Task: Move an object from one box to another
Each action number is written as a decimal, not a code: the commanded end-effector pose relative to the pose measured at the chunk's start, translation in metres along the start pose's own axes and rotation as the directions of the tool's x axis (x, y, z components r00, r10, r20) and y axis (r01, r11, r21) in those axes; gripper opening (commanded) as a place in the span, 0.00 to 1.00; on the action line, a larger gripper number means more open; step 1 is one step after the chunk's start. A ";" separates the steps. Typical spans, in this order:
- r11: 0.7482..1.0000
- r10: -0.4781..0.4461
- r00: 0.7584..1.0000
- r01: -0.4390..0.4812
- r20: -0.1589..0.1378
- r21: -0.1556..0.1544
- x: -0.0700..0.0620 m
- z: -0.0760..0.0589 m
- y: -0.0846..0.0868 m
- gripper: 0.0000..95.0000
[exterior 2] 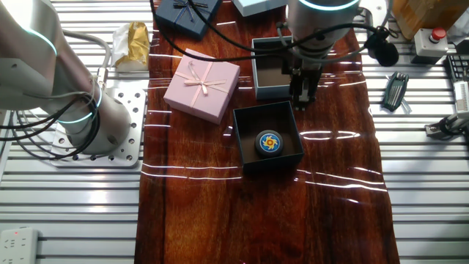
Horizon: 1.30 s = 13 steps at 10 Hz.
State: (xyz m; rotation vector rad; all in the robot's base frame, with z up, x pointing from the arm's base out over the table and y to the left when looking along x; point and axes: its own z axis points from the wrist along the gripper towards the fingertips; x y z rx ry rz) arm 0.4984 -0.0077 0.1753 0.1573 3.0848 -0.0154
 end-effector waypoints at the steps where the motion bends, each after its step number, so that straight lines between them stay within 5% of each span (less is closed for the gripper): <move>1: 1.000 -0.002 1.000 0.002 0.001 0.000 0.001 0.000 0.000 0.00; 7: 1.000 -0.024 1.000 0.024 -0.006 0.015 0.001 0.000 0.000 0.00; 9: 0.992 -0.088 0.996 0.091 -0.034 0.088 0.003 0.001 -0.002 0.00; 13: 0.982 -0.158 0.986 0.163 -0.053 0.094 0.030 0.010 -0.017 0.00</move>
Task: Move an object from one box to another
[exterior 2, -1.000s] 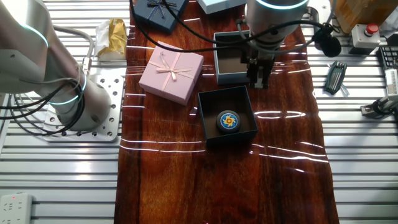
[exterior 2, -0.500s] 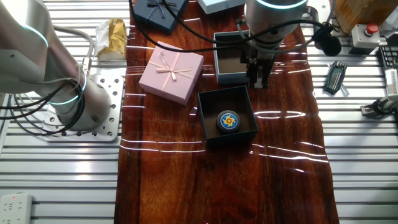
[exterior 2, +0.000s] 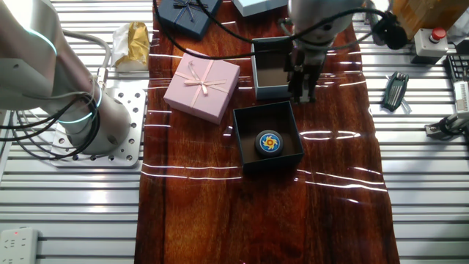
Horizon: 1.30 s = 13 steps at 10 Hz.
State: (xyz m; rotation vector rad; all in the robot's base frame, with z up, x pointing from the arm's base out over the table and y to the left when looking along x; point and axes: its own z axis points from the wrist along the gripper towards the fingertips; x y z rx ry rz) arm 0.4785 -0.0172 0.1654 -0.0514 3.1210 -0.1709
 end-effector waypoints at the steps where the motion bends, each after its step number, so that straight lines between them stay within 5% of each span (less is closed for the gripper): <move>1: 1.000 -0.029 0.999 0.029 -0.019 0.002 0.013 0.002 -0.005 0.00; 13: 0.996 -0.075 0.997 0.077 0.029 -0.047 0.026 0.040 -0.026 0.00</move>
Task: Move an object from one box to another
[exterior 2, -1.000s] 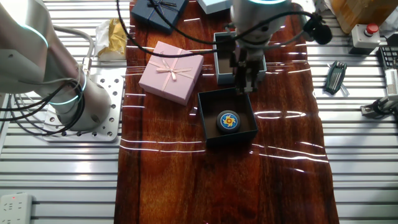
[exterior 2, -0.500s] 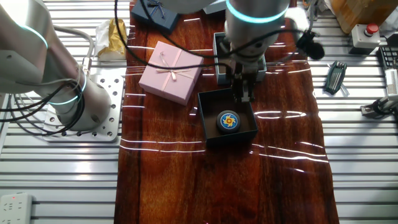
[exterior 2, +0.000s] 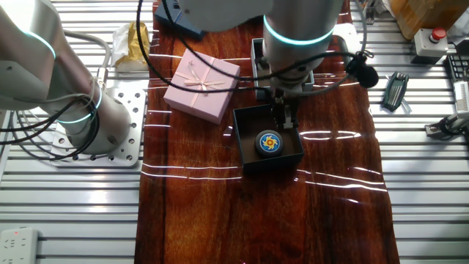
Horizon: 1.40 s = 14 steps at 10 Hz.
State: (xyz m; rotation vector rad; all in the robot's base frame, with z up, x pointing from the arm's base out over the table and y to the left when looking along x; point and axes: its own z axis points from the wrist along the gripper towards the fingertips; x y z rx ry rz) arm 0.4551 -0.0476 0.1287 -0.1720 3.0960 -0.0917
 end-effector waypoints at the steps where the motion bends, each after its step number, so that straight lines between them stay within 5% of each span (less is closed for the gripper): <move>1: 1.000 -0.003 1.000 0.003 0.001 0.002 0.004 0.006 0.000 0.00; 6: 1.000 -0.004 1.000 0.004 0.001 -0.010 0.014 0.032 -0.001 0.00; 14: 0.999 0.005 1.000 -0.006 -0.018 -0.050 0.015 0.033 -0.001 0.00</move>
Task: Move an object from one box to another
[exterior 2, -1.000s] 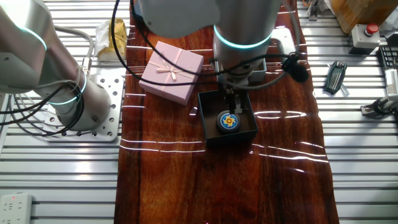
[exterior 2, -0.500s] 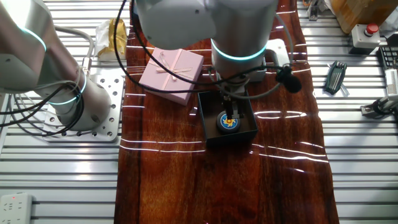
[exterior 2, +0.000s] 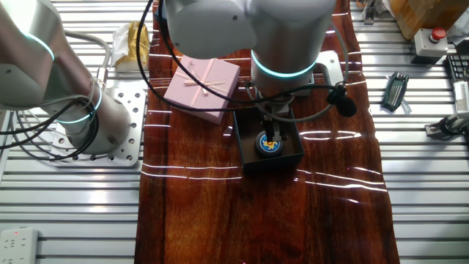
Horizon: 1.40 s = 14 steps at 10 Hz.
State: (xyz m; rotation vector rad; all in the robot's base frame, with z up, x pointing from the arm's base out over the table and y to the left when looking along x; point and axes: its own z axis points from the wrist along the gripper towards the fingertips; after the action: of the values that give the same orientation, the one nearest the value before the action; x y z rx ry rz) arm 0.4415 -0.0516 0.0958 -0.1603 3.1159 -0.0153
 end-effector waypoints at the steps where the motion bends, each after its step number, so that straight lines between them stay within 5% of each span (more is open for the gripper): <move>1: 1.000 -0.001 1.000 0.001 -0.004 -0.002 0.000 0.000 0.000 0.00; 3: 1.000 -0.011 0.999 0.011 -0.032 -0.015 0.000 0.000 0.000 0.00; 9: 1.000 -0.001 1.000 0.001 -0.016 -0.012 0.000 0.003 0.000 0.00; 11: 1.000 -0.012 1.000 0.012 0.002 -0.007 -0.001 0.014 -0.002 0.00; 14: 1.000 -0.025 1.000 0.025 -0.011 -0.004 -0.001 0.017 -0.002 0.00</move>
State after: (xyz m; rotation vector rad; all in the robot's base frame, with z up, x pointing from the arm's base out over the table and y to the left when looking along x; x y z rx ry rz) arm 0.4444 -0.0533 0.0764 -0.2017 3.1271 -0.0107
